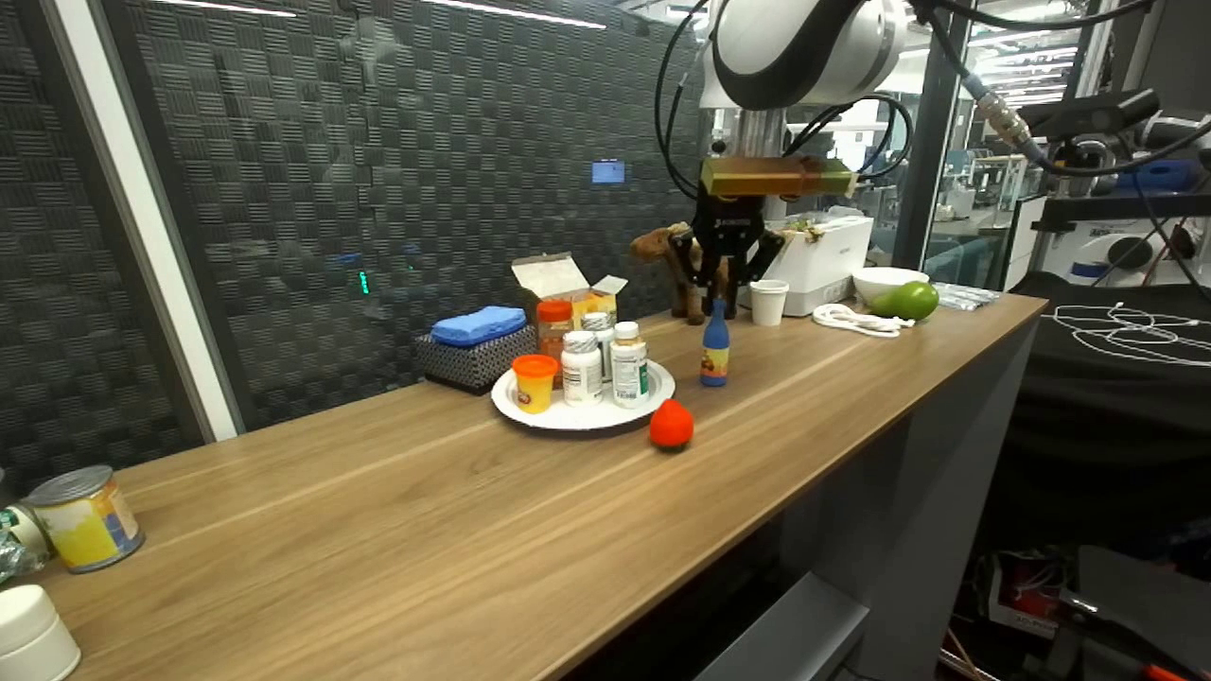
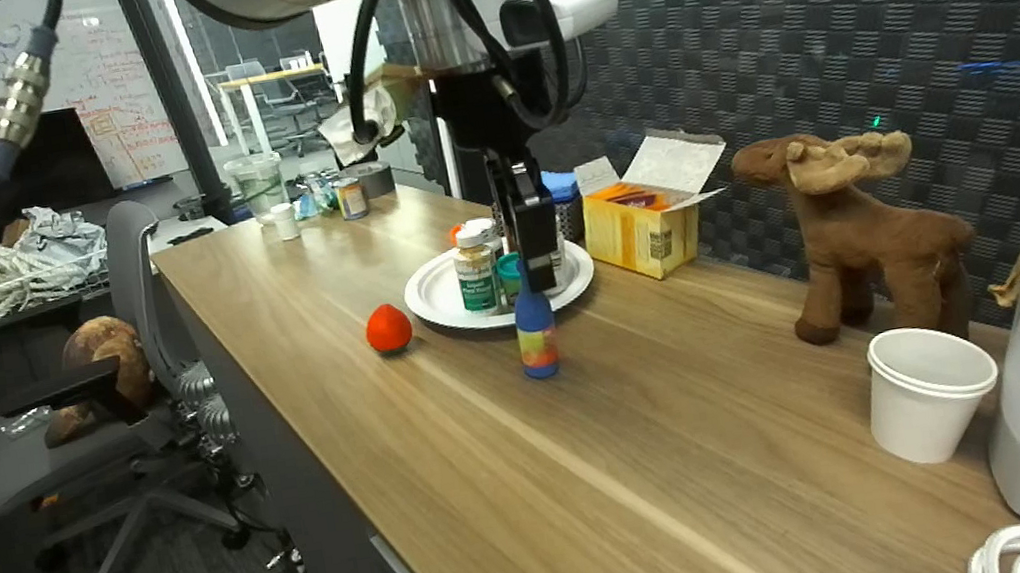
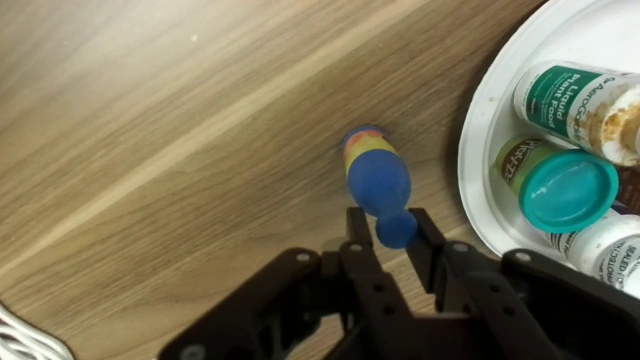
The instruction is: Pick up the bottles and small containers from the table and put them on the white plate.
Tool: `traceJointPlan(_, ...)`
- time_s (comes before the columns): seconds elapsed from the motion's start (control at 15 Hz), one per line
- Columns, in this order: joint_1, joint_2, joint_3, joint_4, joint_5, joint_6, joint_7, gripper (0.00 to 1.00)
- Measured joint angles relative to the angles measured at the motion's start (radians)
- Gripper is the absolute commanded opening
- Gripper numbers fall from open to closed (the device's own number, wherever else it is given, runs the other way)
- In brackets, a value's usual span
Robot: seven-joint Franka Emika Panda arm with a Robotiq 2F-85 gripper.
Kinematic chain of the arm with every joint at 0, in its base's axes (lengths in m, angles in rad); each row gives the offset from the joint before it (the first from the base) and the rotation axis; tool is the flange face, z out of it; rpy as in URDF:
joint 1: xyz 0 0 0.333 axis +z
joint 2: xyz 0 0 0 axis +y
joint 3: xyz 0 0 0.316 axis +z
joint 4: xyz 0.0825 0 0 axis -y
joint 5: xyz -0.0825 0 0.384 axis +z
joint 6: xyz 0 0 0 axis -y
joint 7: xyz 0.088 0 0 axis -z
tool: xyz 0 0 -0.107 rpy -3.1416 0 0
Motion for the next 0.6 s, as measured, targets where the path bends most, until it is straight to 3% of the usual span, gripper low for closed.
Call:
traceJointPlan(0.13, 0.003, 0.000, 0.000, 0.000, 0.000, 0.000, 0.000, 0.08)
traceJointPlan(0.4, 0.014, -0.012, 0.000, 0.001, -0.008, -0.006, 0.009, 0.07)
traceJointPlan(0.6, 0.037, -0.032, 0.002, 0.019, -0.092, -0.041, 0.062, 0.07)
